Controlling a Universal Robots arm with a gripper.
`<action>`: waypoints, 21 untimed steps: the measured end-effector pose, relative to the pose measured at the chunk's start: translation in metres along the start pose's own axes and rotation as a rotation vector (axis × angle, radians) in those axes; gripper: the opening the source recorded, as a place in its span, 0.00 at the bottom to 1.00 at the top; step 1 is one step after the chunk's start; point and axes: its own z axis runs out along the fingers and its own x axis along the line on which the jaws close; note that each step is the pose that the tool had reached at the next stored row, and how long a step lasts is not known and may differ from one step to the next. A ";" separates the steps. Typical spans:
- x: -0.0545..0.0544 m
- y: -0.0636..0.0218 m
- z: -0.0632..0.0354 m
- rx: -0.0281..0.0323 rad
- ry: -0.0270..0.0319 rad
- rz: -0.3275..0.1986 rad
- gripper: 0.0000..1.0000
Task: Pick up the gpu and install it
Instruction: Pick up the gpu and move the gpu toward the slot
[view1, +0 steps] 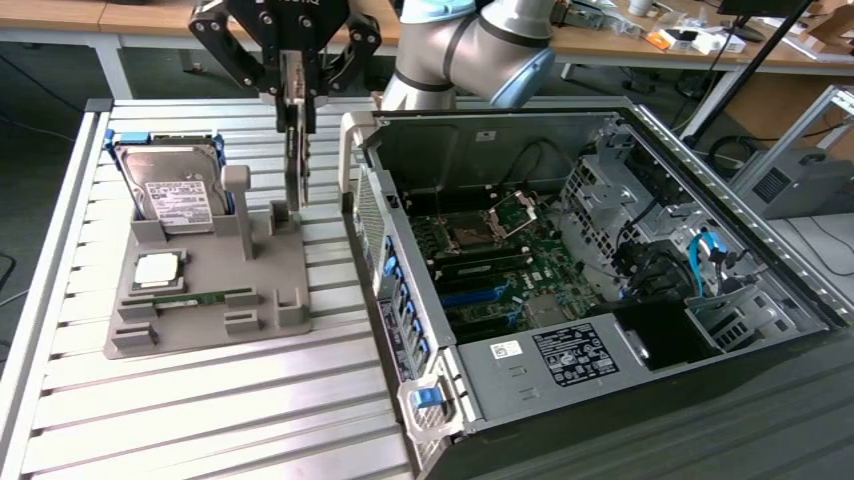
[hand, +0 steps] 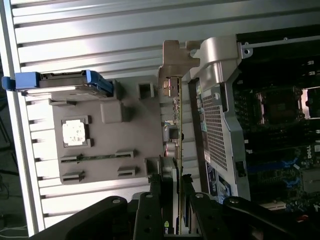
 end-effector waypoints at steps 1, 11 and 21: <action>-0.001 -0.0005 0.0000 0.0009 -0.0001 0.000 0.27; -0.013 -0.0065 0.0002 0.0087 -0.0009 0.000 0.27; -0.034 -0.0106 0.0010 0.0160 -0.0011 -0.001 0.27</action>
